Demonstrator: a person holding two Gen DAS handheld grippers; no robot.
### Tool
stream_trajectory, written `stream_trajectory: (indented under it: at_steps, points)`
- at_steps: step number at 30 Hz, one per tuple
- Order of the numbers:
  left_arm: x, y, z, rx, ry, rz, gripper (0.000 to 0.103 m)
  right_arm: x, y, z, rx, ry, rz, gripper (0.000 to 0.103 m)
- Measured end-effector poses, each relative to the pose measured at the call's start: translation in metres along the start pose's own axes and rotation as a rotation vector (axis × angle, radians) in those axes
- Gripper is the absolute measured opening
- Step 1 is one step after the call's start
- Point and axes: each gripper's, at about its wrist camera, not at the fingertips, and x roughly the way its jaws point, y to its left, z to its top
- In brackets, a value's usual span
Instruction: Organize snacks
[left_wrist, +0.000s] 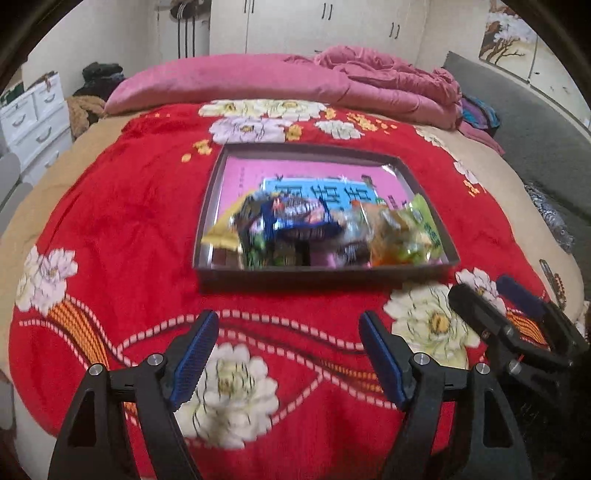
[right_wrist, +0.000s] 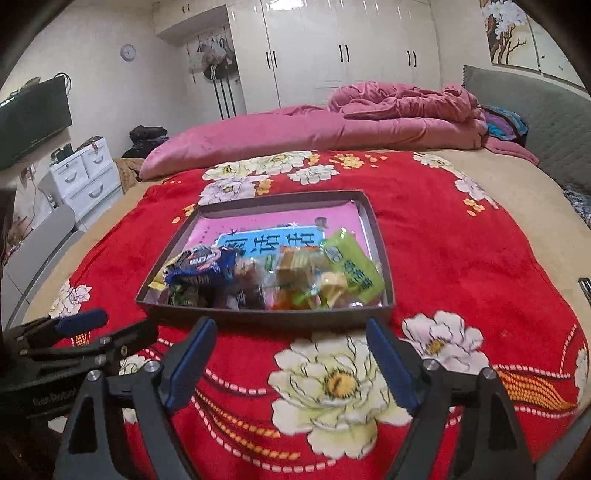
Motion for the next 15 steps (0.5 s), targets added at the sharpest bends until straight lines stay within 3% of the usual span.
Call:
stream_trajectory:
  at_steps: [4, 15]
  points:
    - [-0.005, 0.002, -0.008, -0.021, 0.019, -0.003, 0.079, -0.008, -0.001, -0.005, 0.018, 0.003, -0.002, 0.092]
    - [-0.010, -0.005, -0.017, 0.000, 0.022, -0.003, 0.079, -0.015, -0.007, -0.010, 0.051, 0.016, -0.014, 0.093]
